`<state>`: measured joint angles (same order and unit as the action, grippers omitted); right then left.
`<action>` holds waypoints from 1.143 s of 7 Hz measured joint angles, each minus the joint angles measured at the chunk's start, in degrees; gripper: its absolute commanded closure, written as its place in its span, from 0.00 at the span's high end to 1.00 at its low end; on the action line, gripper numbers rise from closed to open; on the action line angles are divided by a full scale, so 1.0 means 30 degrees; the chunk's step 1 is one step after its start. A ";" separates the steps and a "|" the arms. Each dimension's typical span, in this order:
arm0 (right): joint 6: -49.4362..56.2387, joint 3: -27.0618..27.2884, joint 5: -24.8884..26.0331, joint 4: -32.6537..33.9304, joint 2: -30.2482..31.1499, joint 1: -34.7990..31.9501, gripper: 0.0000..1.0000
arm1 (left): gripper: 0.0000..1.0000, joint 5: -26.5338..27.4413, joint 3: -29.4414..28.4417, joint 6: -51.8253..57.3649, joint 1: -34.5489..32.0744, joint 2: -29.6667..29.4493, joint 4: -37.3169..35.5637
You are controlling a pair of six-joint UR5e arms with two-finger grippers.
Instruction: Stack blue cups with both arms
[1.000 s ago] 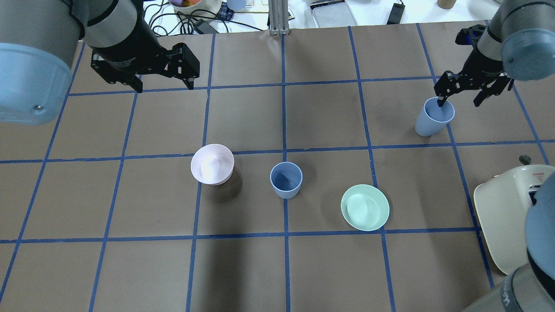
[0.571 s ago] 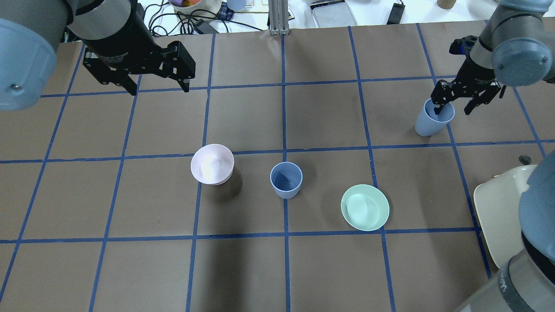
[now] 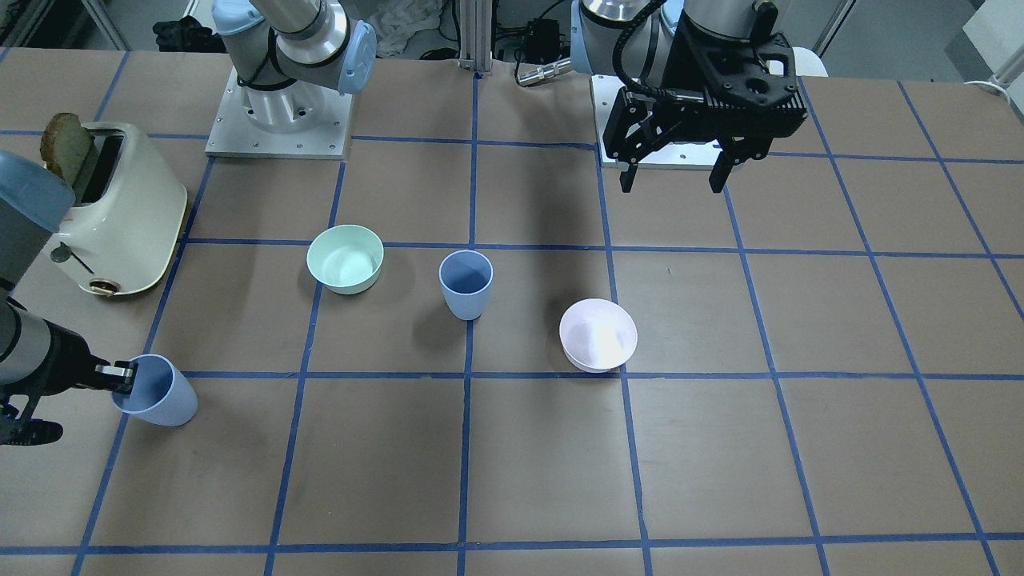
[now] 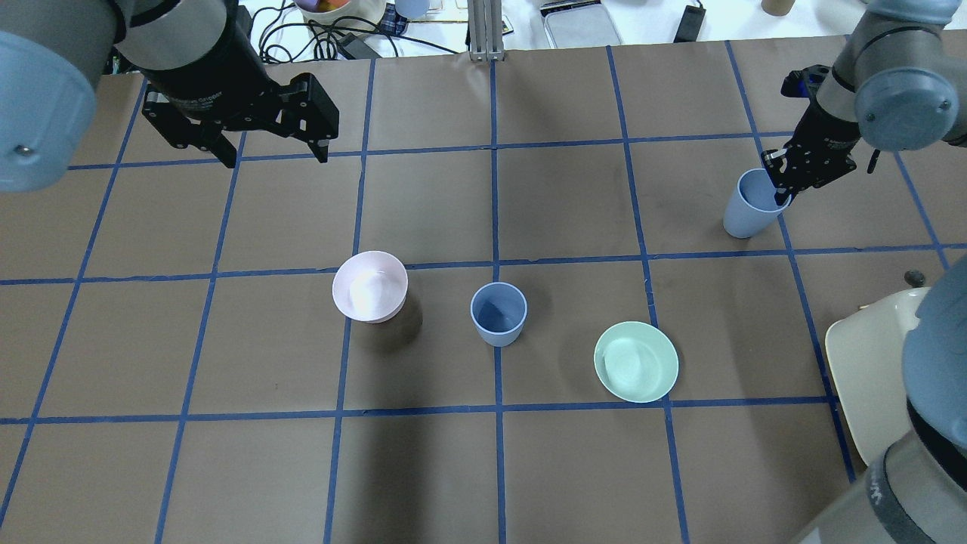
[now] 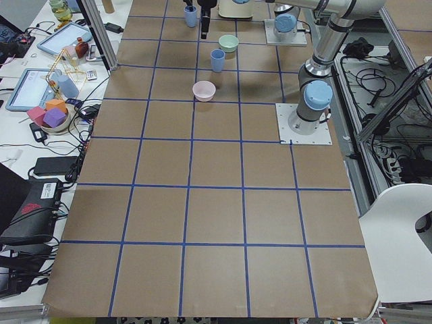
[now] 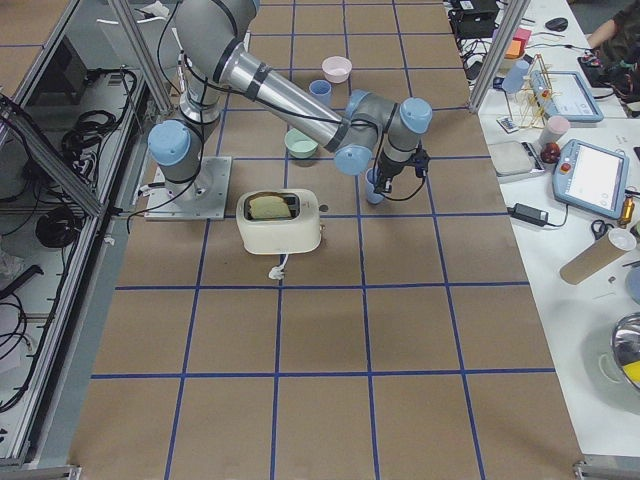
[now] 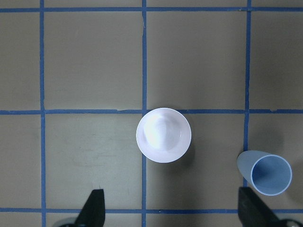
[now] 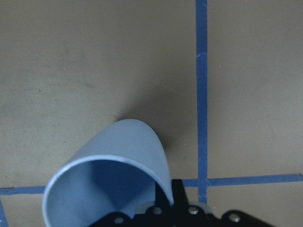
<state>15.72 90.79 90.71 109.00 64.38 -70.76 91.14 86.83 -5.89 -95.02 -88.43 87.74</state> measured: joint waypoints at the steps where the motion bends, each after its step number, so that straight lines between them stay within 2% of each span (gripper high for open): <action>1: -0.0135 -0.0132 -0.0147 -0.0300 0.0307 -0.0037 0.00 | 1.00 0.0007 0.0000 0.0000 0.0001 0.0002 -0.0006; 3: -0.1297 -0.0223 -0.0580 -0.1556 0.1904 -0.0690 0.00 | 1.00 0.0025 0.0001 0.0000 0.0002 0.0022 0.0004; 4: -0.1987 -0.0208 -0.0863 -0.2302 0.2826 -0.1707 0.00 | 1.00 0.0028 0.0001 0.0000 0.0010 0.0037 0.0003; 6: -0.4593 0.0069 -0.1064 -0.3749 0.4618 -0.4938 0.00 | 1.00 0.0029 0.0009 0.0000 0.0016 0.0085 0.0016; 8: -0.8326 0.0449 -0.1073 -0.4048 0.5575 -0.9009 0.00 | 1.00 0.0029 0.0025 0.0001 0.0016 0.0121 0.0027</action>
<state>-9.26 92.13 87.50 96.85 81.11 -97.79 91.23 86.91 -5.89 -94.97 -88.06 87.83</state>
